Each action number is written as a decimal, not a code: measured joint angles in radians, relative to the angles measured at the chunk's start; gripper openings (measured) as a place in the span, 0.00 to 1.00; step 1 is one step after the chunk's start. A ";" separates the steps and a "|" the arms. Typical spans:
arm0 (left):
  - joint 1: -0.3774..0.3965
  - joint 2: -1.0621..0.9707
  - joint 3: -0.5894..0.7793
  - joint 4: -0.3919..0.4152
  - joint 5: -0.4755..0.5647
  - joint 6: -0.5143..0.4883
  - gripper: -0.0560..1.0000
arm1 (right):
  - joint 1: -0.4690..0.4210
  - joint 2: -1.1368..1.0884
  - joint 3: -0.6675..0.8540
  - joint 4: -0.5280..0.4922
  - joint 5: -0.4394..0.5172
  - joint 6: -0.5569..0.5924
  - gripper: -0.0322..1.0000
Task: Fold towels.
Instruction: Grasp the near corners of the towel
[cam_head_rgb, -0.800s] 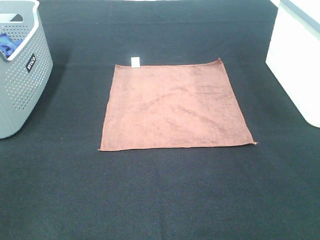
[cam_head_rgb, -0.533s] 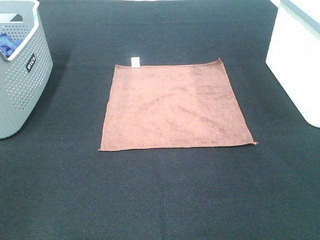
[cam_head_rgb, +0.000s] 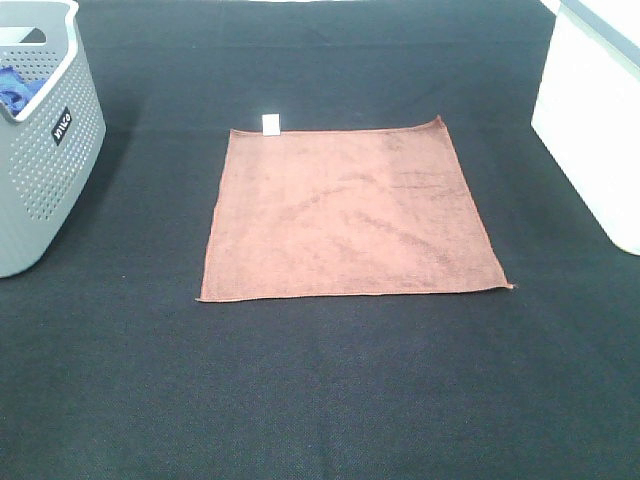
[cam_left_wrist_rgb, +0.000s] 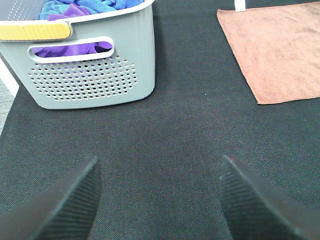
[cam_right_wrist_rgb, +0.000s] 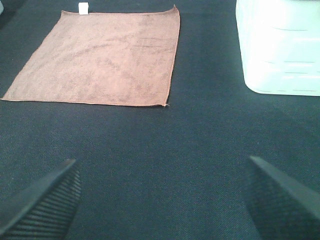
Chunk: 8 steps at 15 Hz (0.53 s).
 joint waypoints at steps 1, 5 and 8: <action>0.000 0.000 0.000 0.000 0.000 0.000 0.66 | 0.000 0.000 0.000 0.000 0.000 0.000 0.83; 0.000 0.000 0.000 0.000 0.000 0.000 0.66 | 0.000 0.000 0.000 0.000 0.000 0.000 0.83; 0.000 0.000 0.000 0.000 0.000 0.000 0.66 | 0.000 0.000 0.000 0.000 0.000 0.000 0.83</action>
